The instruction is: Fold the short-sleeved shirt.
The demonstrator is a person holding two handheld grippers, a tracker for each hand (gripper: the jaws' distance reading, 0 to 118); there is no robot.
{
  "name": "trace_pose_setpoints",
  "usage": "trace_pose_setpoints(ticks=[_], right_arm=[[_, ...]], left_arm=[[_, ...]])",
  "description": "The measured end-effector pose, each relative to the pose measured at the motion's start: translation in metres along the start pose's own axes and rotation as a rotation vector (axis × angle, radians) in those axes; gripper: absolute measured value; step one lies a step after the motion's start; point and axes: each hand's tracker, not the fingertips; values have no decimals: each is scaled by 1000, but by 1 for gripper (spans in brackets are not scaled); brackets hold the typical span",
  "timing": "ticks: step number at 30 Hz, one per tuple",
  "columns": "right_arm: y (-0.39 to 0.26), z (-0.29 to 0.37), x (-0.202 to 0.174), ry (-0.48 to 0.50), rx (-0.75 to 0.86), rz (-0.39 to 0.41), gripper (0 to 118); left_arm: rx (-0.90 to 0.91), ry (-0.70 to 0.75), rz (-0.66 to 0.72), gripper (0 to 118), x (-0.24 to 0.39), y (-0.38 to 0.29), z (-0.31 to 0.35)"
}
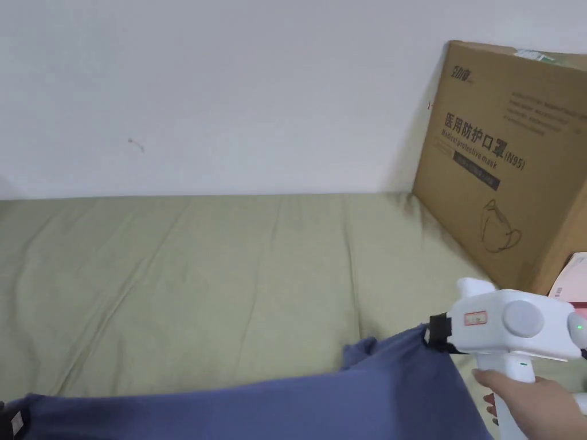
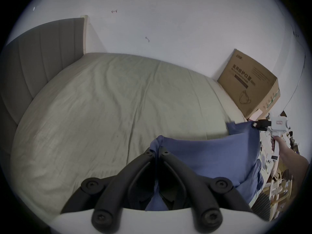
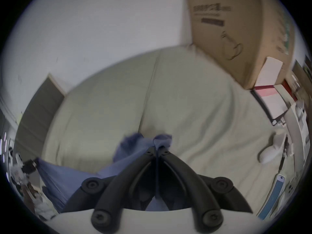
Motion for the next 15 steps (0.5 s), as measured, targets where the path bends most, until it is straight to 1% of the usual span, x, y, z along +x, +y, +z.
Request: trace_pose_setpoints(ticks=[2,4,7,8,13,15], right_arm=[[4,18,2,-7,51,-2,0],[6,40,1,-20,120,1,1],[3,70,5,17,156,-31,0],[-2,81,1,22,148,-27,0],[-49,135,10,49,154,-40,1],[-78,157,20,79,129,-70,1]], left_arm=[[28,-3,14,2,0,6,1],[70,-35,40,2,1,11,4],[84,-60,40,2,5,18,12],[82,-62,35,2,7,19,14],[24,-91,-27,2,3,14,28],[-38,-153,12,2,-6,9,34]])
